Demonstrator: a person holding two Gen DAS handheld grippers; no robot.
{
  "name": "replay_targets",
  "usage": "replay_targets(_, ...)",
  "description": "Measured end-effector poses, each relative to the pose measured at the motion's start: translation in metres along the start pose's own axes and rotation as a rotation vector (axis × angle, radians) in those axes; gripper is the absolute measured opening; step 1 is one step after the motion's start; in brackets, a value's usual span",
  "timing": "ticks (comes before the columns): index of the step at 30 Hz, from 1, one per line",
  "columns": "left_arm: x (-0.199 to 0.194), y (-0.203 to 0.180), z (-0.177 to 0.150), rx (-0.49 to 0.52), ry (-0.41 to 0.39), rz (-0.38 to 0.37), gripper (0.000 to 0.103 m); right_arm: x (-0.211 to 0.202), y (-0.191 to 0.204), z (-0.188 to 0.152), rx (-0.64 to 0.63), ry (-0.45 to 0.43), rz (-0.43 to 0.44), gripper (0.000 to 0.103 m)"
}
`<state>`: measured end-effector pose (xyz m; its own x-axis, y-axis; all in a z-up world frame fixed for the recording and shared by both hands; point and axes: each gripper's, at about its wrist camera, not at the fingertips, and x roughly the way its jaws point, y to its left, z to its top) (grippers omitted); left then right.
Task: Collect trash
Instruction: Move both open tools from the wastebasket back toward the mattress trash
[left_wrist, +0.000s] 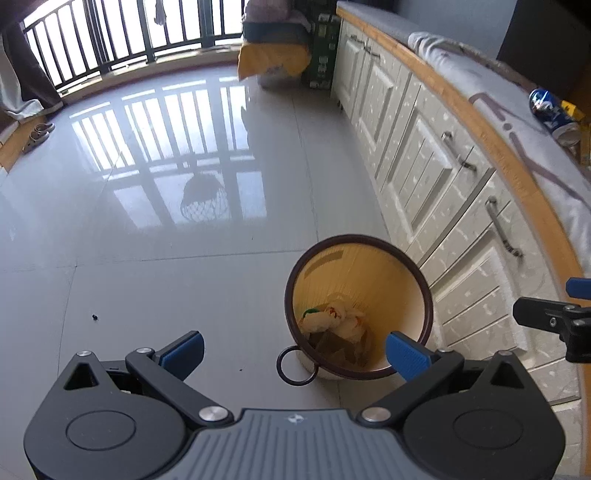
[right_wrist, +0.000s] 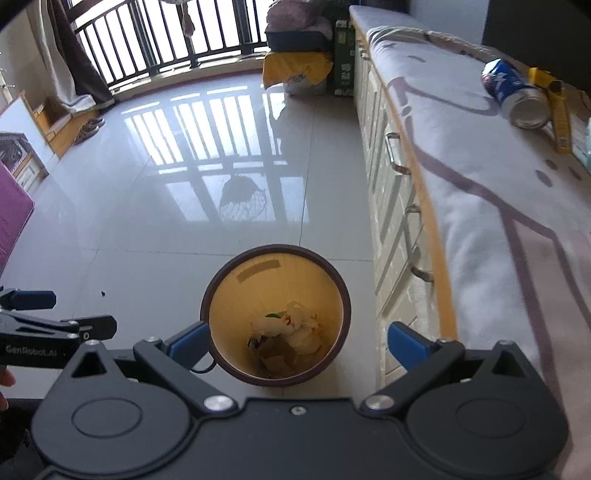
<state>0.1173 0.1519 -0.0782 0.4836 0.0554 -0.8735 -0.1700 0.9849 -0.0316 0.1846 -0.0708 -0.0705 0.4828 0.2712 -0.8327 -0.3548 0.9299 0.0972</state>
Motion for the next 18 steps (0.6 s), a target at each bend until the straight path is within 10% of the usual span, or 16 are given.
replay_targets(18,-0.068,-0.022,-0.003,-0.029,-0.209,-0.034,0.103,-0.088,-0.039,-0.005,0.100,-0.270,-0.014,0.103)
